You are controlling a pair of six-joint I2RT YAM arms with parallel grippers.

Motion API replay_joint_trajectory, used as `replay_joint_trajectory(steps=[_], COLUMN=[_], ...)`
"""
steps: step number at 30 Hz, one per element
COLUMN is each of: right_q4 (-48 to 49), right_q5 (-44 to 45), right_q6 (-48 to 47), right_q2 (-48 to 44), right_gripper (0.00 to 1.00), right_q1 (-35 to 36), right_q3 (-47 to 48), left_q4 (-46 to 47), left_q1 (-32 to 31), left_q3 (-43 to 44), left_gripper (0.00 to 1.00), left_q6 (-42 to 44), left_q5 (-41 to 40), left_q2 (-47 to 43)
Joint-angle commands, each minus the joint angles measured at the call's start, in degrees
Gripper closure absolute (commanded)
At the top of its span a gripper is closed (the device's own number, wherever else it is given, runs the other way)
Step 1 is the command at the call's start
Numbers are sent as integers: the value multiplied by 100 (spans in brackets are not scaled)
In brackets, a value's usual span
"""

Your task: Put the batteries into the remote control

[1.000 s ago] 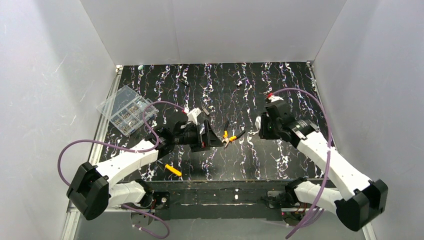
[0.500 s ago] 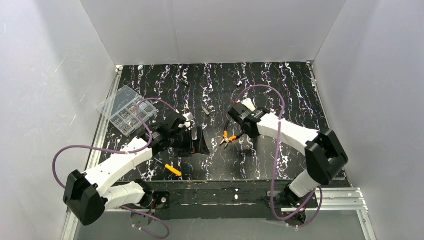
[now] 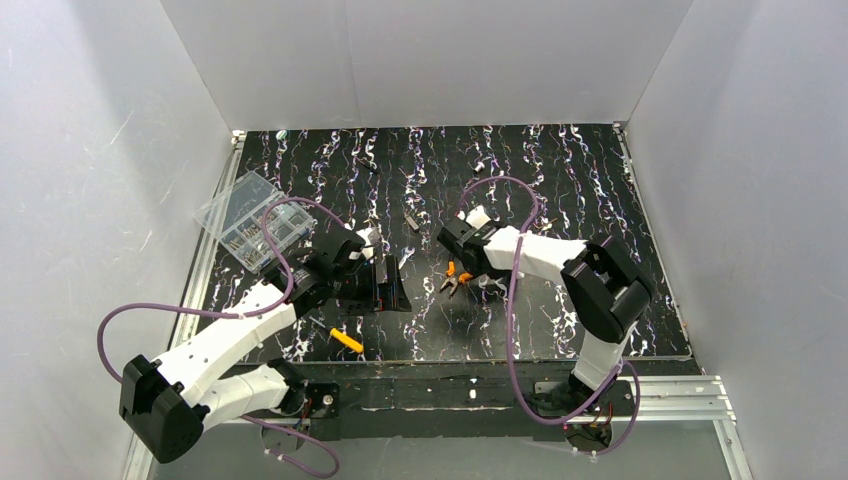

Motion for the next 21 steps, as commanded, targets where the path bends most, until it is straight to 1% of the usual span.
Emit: replay_joint_trajectory(steps=[1, 7, 14, 20, 21], right_q4=[163, 203, 192, 117, 110], right_q5=[70, -148, -501, -629, -666], right_q6=[286, 251, 204, 182, 173], right_q2=[218, 316, 287, 379, 389], right_gripper=[77, 70, 58, 52, 49], right_q1=[74, 135, 135, 135, 140], right_q3=[145, 106, 164, 243, 246], left_q4=[-400, -546, -497, -562, -585], left_q1=[37, 43, 46, 59, 69], left_q3=[10, -4, -17, 35, 45], left_gripper=[2, 2, 2, 2, 2], left_q6=[0, 23, -8, 4, 4], left_q5=[55, -111, -46, -75, -80], left_q2=[-7, 10, 72, 137, 145])
